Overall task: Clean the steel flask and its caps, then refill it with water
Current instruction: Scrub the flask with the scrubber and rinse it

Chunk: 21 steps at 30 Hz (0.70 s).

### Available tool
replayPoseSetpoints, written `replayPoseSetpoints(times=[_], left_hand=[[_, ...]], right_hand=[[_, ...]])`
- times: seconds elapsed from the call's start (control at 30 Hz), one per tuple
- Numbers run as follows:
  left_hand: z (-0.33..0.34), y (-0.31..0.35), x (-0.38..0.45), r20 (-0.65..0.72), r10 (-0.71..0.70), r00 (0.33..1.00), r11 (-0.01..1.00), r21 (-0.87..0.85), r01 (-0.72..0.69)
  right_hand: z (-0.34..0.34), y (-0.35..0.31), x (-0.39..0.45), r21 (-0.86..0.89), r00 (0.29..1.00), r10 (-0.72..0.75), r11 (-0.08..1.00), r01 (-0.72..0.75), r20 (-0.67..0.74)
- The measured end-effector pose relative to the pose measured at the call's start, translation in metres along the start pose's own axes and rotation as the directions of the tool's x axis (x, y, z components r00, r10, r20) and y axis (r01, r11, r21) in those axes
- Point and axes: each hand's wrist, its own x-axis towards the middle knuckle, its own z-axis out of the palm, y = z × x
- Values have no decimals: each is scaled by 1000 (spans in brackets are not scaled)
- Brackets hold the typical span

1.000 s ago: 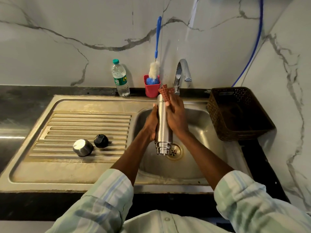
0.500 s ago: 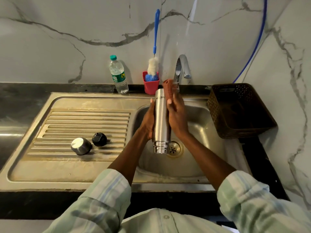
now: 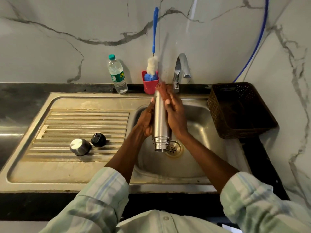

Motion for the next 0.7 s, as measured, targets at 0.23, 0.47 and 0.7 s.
replayPoseSetpoints(times=[0.23, 0.47, 0.7], left_hand=[[-13, 2, 5, 19, 1, 1000, 995, 95, -3], [3, 1, 5, -41, 38, 998, 998, -46, -40], [-15, 0, 14, 14, -22, 1000, 1000, 17, 21]], right_hand=[[17, 18, -40, -147, 994, -105, 983, 107, 20], [-6, -6, 22, 24, 995, 72, 997, -70, -69], [11, 22, -66, -122, 981, -155, 978, 170, 117]])
